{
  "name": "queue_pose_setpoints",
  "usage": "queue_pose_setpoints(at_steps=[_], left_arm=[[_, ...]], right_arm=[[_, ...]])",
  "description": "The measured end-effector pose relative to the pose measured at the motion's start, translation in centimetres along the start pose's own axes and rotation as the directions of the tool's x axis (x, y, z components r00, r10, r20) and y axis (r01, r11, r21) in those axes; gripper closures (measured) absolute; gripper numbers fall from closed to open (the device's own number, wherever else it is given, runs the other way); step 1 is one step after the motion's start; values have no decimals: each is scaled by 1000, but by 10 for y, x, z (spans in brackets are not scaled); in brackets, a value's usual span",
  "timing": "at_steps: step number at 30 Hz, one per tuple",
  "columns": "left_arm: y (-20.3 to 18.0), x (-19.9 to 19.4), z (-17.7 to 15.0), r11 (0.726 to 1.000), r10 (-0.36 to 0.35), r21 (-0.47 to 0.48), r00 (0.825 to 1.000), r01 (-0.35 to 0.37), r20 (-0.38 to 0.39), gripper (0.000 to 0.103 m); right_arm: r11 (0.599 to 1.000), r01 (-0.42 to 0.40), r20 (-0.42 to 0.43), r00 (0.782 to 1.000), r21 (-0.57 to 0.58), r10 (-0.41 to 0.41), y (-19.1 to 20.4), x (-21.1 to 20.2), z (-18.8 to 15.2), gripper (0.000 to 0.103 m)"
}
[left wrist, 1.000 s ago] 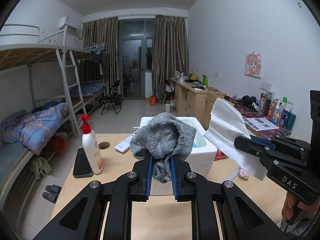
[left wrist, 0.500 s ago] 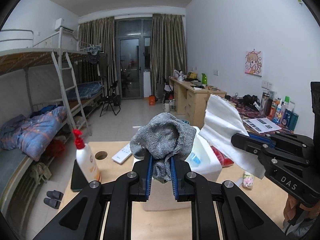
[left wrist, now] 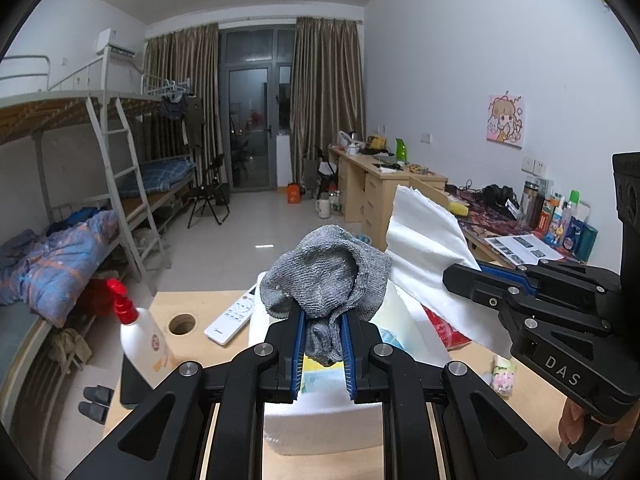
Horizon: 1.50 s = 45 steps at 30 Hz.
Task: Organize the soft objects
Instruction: 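Lower the grey sock into the box and open the left tool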
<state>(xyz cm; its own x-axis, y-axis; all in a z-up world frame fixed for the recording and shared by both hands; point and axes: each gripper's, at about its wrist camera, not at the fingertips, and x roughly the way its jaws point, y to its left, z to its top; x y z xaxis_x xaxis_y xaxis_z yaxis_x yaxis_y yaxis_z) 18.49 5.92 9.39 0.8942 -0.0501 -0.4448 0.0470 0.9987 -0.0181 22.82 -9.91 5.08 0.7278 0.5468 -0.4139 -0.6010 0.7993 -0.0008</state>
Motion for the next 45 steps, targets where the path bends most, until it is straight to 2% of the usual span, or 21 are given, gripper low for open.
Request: queue_pose_setpoints(at_steps=[12, 18, 45], left_arm=[[3, 43, 22, 1000, 2, 4, 1000, -1, -15, 86], [4, 58, 23, 1000, -5, 1, 999, 5, -41, 86], [-5, 74, 12, 1000, -1, 22, 991, 4, -134, 86]], right_arm=[[999, 40, -10, 999, 22, -40, -19, 22, 17, 93], [999, 43, -27, 999, 31, -42, -22, 28, 16, 93], [997, 59, 5, 998, 53, -60, -26, 17, 23, 93]])
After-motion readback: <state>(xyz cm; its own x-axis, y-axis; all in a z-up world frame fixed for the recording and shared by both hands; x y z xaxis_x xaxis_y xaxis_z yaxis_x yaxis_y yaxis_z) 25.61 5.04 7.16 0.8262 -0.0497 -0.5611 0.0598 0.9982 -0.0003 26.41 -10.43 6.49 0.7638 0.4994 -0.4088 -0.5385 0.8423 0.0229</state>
